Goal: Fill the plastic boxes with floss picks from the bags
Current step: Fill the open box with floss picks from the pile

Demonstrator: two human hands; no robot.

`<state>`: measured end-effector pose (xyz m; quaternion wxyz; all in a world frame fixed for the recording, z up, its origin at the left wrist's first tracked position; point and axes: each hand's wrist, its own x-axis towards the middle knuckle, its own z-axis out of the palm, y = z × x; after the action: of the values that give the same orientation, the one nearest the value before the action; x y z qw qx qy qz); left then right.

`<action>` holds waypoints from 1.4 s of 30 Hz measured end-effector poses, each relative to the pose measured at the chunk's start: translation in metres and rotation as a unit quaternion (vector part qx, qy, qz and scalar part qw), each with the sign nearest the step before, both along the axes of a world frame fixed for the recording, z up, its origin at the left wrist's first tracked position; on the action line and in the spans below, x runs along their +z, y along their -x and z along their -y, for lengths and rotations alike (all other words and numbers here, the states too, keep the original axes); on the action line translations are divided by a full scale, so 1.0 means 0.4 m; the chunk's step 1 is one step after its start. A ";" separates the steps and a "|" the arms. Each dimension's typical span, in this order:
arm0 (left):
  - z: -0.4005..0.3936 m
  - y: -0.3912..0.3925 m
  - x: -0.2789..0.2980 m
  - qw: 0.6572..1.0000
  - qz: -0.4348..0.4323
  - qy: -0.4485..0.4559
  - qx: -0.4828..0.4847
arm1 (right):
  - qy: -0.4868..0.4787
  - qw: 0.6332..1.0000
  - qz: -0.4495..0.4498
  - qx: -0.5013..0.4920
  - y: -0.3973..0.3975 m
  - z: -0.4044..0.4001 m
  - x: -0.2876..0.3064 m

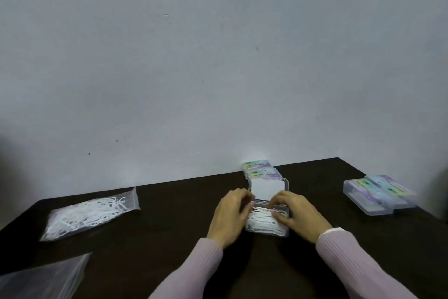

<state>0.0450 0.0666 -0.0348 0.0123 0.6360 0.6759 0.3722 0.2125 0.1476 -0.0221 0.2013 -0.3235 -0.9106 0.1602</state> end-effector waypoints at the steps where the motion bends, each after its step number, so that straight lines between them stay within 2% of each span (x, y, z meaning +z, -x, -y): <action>1: 0.000 0.005 -0.004 0.999 0.038 0.004 0.021 | -0.004 1.000 -0.005 -0.006 0.000 0.001 -0.001; 5: -0.013 0.020 -0.015 0.977 0.170 0.078 0.102 | 0.005 0.999 0.035 -0.010 0.005 0.019 0.001; 9: -0.033 0.002 -0.019 0.952 0.266 0.118 0.092 | 0.004 0.996 0.092 -0.014 0.011 0.034 0.002; 18: -0.082 -0.047 -0.019 0.924 0.345 0.157 0.047 | 0.013 0.993 0.110 -0.048 -0.039 0.022 0.025; 33: -0.127 -0.166 -0.022 0.917 0.361 0.171 -0.020 | 0.034 0.987 0.113 -0.107 -0.140 -0.003 0.038; 42: -0.089 -0.109 -0.003 0.936 0.313 0.163 0.002 | 0.015 0.994 0.085 -0.067 -0.092 0.023 0.047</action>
<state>0.0886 0.1023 -0.0362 0.3261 0.4751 0.6907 0.4369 0.2493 0.1382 -0.0034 0.1287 -0.3990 -0.8983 0.1315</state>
